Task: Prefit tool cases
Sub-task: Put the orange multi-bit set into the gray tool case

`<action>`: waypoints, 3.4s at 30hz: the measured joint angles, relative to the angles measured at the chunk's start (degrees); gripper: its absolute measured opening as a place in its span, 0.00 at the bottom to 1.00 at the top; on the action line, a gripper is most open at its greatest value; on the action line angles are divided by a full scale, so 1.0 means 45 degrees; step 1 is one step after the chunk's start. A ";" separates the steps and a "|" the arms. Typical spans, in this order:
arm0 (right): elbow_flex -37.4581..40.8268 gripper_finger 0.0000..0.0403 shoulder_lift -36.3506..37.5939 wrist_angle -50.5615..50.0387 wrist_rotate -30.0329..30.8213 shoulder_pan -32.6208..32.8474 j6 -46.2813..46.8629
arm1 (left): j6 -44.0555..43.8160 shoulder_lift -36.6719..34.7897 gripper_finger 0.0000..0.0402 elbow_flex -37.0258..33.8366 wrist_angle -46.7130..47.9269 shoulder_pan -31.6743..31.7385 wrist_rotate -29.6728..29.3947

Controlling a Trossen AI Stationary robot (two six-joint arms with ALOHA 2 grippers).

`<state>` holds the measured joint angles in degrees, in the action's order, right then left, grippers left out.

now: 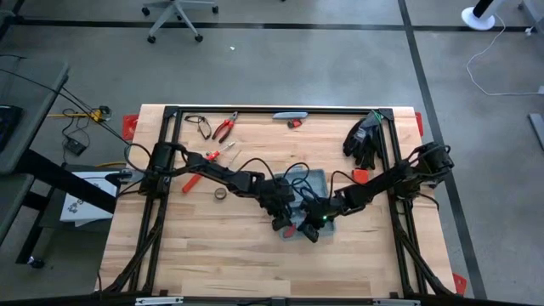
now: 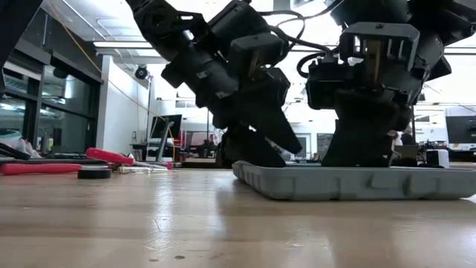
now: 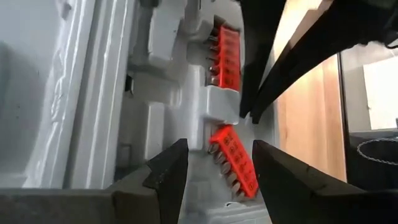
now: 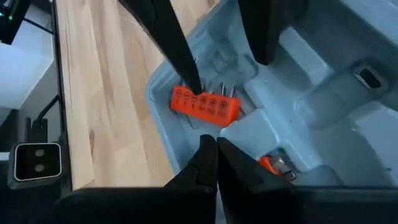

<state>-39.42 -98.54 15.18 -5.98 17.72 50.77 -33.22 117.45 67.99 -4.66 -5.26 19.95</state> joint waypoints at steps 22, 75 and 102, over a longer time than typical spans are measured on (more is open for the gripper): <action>0.0014 0.00 0.0000 0.0135 -0.0395 -0.0010 0.0119 | 0.0197 0.0000 0.43 0.0000 0.0109 -0.0005 0.0062; -0.0058 0.02 0.1967 -0.2225 0.1907 -0.0064 -0.4470 | -0.0177 -0.0061 0.43 -0.0005 -0.0229 0.0741 0.3395; -0.1725 0.27 0.0107 -0.3614 -0.0058 -0.1239 -1.3330 | 0.0446 -0.2654 0.43 -0.0777 0.2627 -0.0032 0.0259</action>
<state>-47.18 -98.06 -1.08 -6.24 12.14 -9.22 -31.22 105.51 64.49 7.16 -5.40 21.11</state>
